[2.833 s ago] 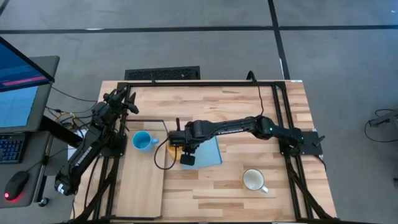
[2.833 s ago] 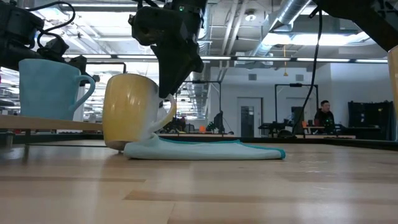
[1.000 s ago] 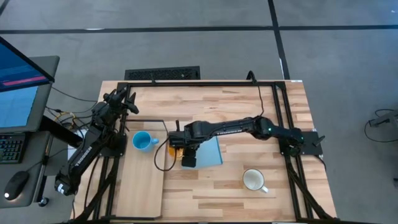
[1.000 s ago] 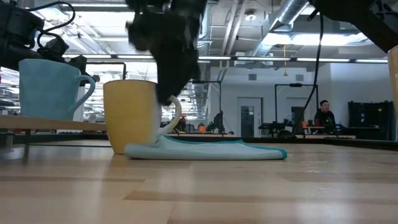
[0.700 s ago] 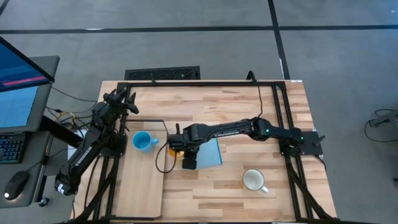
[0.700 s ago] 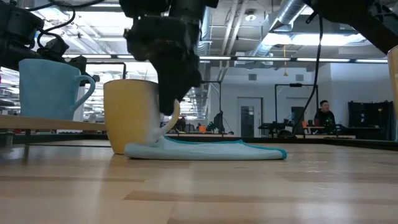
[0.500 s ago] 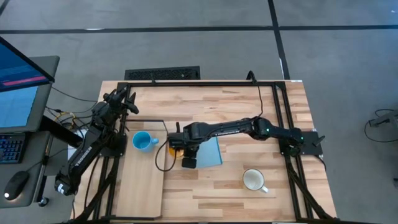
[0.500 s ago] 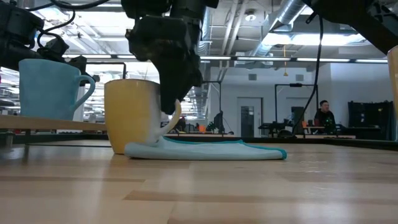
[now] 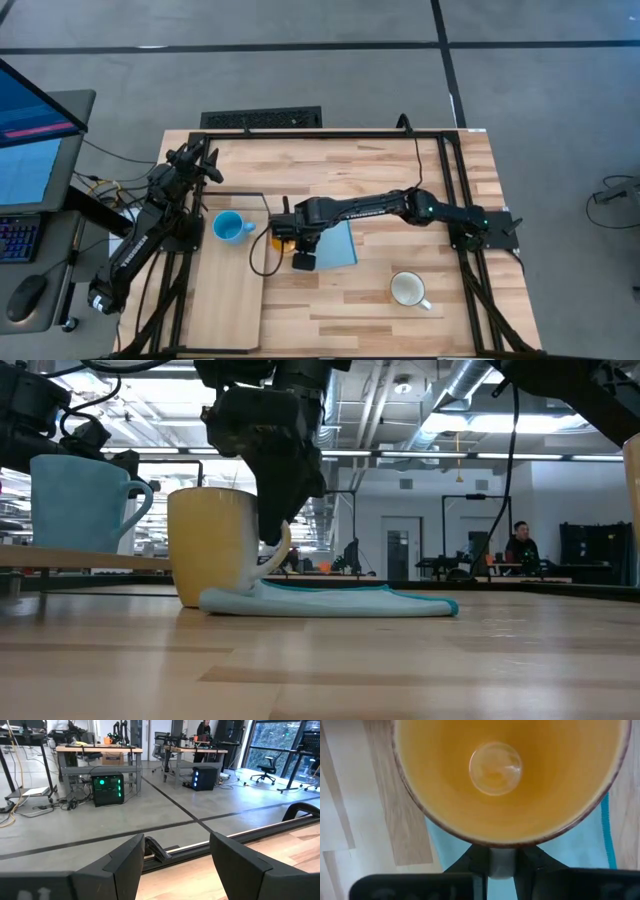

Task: Stack small to large cups/mugs on shelf
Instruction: Put the yellow mug on the shelf

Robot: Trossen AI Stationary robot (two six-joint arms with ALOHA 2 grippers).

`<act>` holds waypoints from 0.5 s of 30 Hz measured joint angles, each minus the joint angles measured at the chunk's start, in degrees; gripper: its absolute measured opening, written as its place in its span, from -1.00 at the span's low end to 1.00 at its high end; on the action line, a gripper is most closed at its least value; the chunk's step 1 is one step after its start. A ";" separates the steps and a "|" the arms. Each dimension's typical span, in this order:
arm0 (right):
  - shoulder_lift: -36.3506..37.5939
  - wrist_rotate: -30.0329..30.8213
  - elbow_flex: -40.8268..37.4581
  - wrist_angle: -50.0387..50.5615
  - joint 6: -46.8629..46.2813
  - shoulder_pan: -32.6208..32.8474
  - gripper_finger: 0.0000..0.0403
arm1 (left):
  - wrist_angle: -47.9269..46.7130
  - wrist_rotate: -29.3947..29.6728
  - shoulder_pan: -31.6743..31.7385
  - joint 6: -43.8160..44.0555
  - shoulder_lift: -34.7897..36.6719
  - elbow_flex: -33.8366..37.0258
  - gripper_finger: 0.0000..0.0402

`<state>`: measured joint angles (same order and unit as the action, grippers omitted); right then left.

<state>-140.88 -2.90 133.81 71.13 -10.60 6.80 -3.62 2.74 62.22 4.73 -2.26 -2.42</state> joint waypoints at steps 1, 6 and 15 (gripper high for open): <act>0.00 0.12 0.25 0.12 -0.28 0.10 -0.67 | 0.00 0.00 0.01 0.02 0.00 0.00 0.08; -0.02 4.03 1.17 -0.66 -0.40 0.84 -0.67 | 0.00 0.01 0.00 0.44 0.02 0.00 0.08; 1.15 4.47 1.12 -0.96 -2.94 1.58 -0.67 | -0.04 -0.38 0.00 0.48 0.00 0.00 0.08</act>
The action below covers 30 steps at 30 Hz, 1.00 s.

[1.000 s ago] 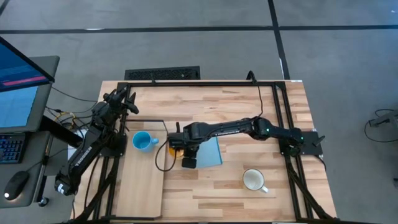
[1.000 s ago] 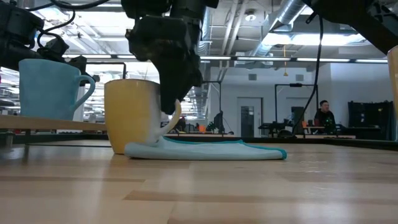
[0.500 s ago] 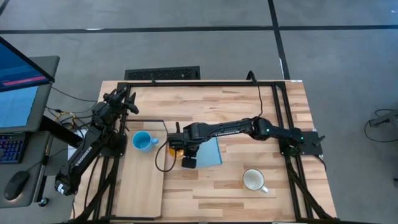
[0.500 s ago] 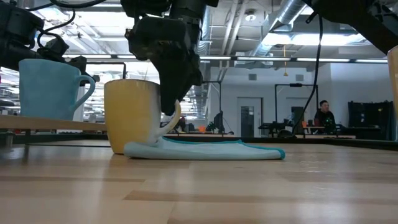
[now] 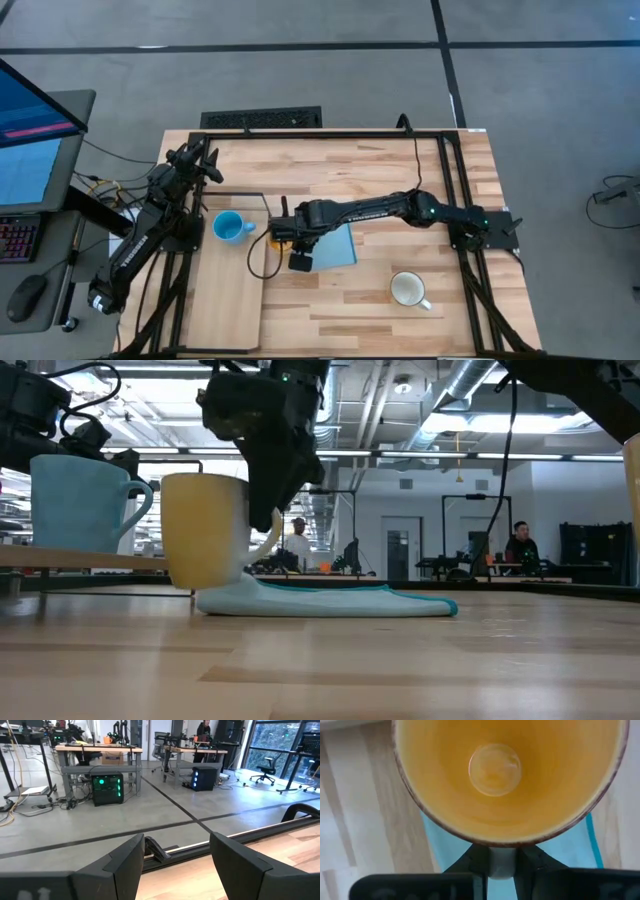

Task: Stack small to large cups/mugs on shelf
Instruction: Put the yellow mug on the shelf

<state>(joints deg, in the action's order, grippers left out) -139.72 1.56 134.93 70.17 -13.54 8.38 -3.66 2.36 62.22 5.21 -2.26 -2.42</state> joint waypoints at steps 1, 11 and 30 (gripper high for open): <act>0.31 0.04 -0.02 -0.45 -0.06 0.20 -0.67 | -0.04 -0.39 0.00 0.00 0.00 0.00 0.08; 4.74 0.02 0.09 -6.17 -0.16 1.79 -0.67 | -0.29 -1.64 0.00 0.39 -0.09 0.00 0.08; 5.35 -4.66 -0.01 -9.99 7.52 2.73 -0.66 | -0.32 -1.49 -0.02 -0.01 -4.43 0.00 0.08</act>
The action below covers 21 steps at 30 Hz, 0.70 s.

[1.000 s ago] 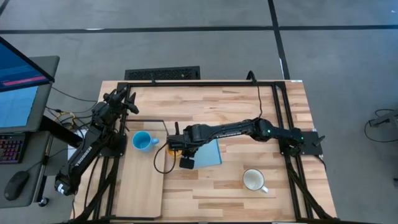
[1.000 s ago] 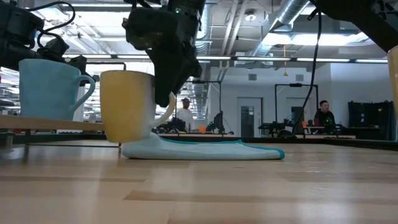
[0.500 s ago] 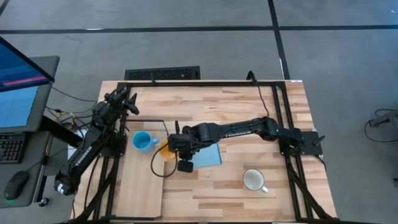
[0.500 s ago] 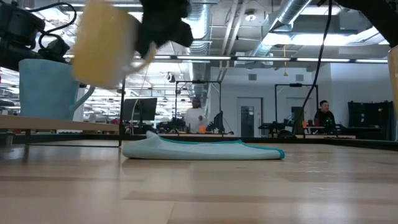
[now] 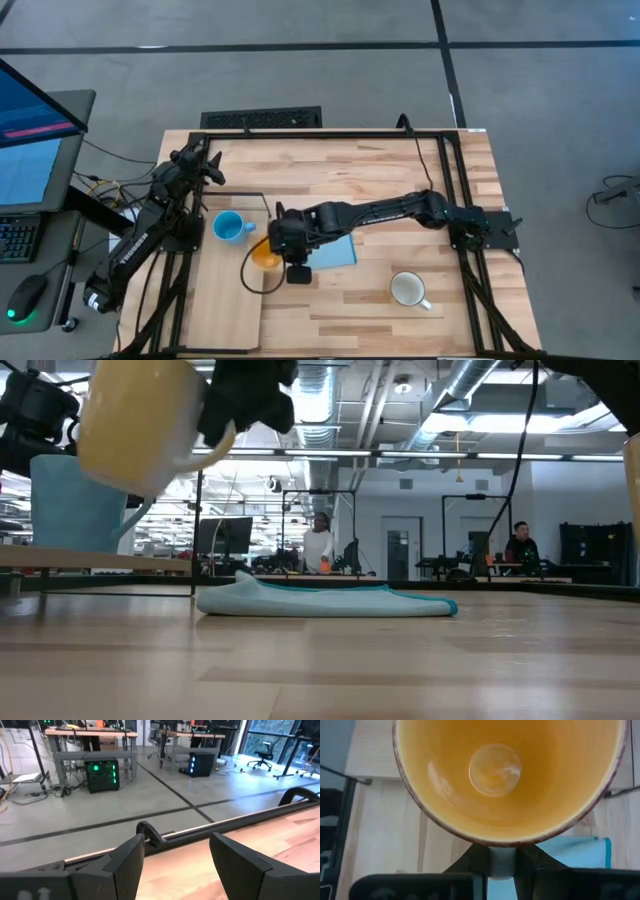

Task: Stack small to large cups/mugs on shelf
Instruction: Put the yellow mug on the shelf

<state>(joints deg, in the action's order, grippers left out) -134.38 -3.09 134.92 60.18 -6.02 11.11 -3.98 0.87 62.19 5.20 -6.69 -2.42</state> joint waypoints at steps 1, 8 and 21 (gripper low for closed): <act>-0.01 -0.01 -0.04 -0.52 -0.39 -0.24 -0.66 | -0.02 -0.07 0.00 0.01 -0.08 0.00 0.08; -0.03 -0.01 -1.28 -6.96 -1.61 -1.14 -0.66 | -0.01 -0.14 0.00 0.48 -0.05 0.00 0.08; 0.03 0.28 -1.19 -11.35 -6.08 -2.94 -0.66 | -0.01 -0.19 0.00 1.46 -0.05 0.00 0.08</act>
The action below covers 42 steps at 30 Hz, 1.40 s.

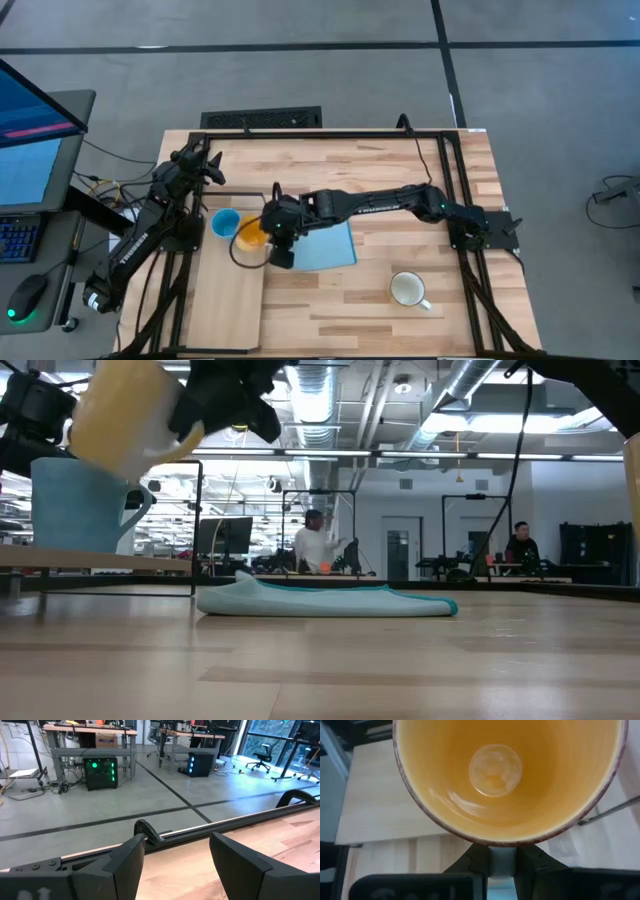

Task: Stack small to large cups/mugs on shelf
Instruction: Put the yellow mug on the shelf

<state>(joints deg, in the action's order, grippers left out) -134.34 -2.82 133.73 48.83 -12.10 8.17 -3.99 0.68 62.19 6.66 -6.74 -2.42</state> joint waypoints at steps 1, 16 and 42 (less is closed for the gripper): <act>0.00 -0.17 0.00 -0.59 0.00 0.36 -0.66 | 0.00 -0.02 0.00 0.02 0.00 0.00 0.08; -5.03 -5.94 0.29 -7.30 -4.17 2.90 -0.66 | -0.01 -0.02 -0.02 0.00 0.00 0.00 0.08; -5.70 -2.70 0.00 -1.53 0.06 1.68 -0.66 | -0.02 -0.19 -0.02 -0.01 0.00 0.00 0.08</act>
<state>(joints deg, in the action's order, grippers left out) -140.05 -5.52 133.73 47.30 -12.04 9.85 -4.01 0.49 62.17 6.66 -6.74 -2.42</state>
